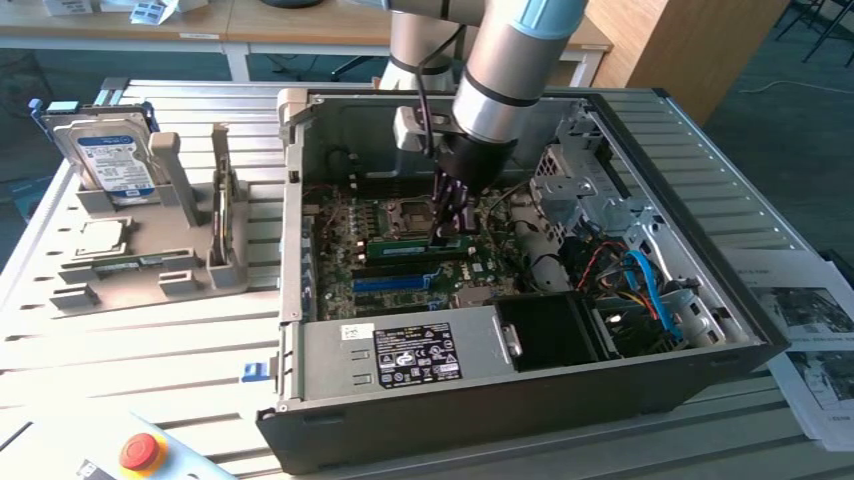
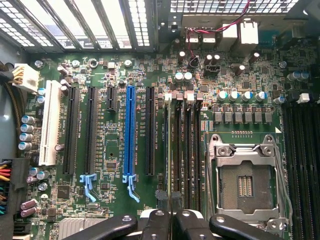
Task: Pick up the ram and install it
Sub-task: 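Insert the ram into the slot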
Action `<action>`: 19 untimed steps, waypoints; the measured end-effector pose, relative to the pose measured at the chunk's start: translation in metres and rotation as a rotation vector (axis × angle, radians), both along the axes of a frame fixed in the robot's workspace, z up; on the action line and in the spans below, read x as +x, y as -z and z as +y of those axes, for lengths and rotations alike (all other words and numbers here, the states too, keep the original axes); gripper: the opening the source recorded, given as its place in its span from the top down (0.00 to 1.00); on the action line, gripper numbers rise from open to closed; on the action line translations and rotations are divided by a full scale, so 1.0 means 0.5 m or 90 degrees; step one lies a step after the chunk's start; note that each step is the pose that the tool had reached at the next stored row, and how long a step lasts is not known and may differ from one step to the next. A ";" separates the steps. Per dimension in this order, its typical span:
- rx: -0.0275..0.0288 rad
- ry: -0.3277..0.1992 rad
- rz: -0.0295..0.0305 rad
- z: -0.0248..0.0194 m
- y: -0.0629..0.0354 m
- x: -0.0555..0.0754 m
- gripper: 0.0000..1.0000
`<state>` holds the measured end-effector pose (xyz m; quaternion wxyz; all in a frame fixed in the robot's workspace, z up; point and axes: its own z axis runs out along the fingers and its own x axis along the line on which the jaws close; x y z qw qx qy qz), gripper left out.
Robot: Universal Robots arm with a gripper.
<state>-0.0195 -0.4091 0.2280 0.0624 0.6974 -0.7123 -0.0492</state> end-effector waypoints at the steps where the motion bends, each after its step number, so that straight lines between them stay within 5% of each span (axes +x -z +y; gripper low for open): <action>1: 0.0000 0.000 0.0001 -0.0004 0.000 0.001 0.88; 10: 0.0000 0.000 0.0001 -0.0008 0.000 0.003 0.88; 19: 0.0000 0.000 0.0085 -0.0008 0.000 0.007 0.88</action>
